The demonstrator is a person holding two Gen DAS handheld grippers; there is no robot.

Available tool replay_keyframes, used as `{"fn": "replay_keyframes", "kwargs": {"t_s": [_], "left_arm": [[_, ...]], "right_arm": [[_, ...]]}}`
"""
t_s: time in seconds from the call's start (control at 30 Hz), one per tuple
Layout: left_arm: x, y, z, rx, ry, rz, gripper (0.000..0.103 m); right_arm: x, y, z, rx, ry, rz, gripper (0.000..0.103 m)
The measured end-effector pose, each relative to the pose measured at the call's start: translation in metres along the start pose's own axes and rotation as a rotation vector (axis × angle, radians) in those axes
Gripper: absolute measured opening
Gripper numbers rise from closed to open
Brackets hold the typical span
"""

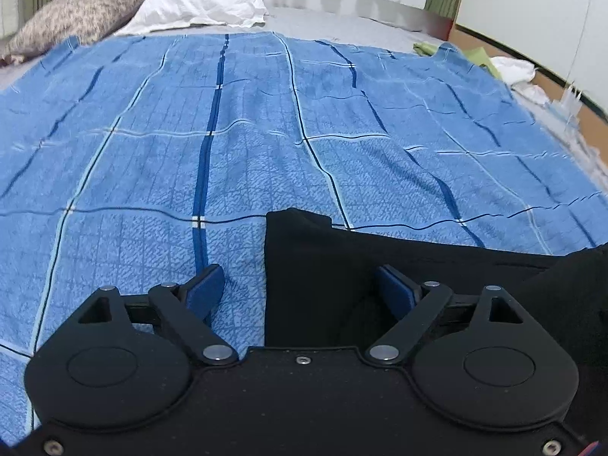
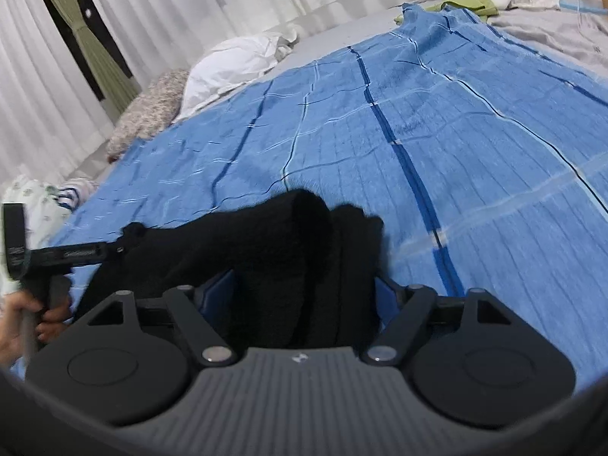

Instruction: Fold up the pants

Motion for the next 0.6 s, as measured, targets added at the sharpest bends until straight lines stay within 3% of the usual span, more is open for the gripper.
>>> {"fn": "replay_keyframes", "kwargs": {"t_s": [0.07,0.13,0.23,0.33,0.4,0.43,0.47,0.5,0.6], "left_arm": [[0.002,-0.001,-0.001,0.008,-0.003,0.001,0.071],[0.008,-0.003,-0.002,0.013,0.008,0.043,0.045],[0.014,-0.003,0.000,0.030,0.014,0.100,0.044],[0.007,-0.001,0.001,0.048,0.021,0.104,0.048],[0.004,0.002,-0.004,0.093,0.030,0.107,0.046],[0.005,0.003,-0.006,0.115,0.027,0.097,0.029],[0.007,0.004,-0.009,0.126,0.012,0.085,0.020],[0.012,0.004,-0.010,0.133,-0.003,0.084,0.015],[0.029,0.005,-0.016,0.117,-0.080,0.048,0.014]], "right_arm": [[-0.011,0.007,-0.003,0.043,0.007,-0.006,0.083],[-0.012,0.010,-0.002,0.059,0.011,-0.020,0.082],[-0.002,0.009,0.003,0.005,-0.012,-0.078,0.075],[0.002,0.004,0.007,-0.048,-0.027,-0.100,0.066],[0.001,0.003,0.005,-0.071,-0.025,-0.094,0.055],[0.001,0.003,0.005,-0.087,-0.027,-0.099,0.052],[0.000,0.003,0.005,-0.105,-0.029,-0.104,0.043],[0.001,0.002,0.006,-0.125,-0.033,-0.109,0.034],[-0.001,0.013,0.003,-0.137,-0.041,-0.112,0.029]]}}
Point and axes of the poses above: each gripper's, at about its wrist camera, not at the fingertips, and x roughly against the way its jaws point, y to its left, z to its underside, the point moved 6 cm from there along -x, roughly the way its jaws point, and after that the axes turned 9 degrees about x, right-handed, at the moved point
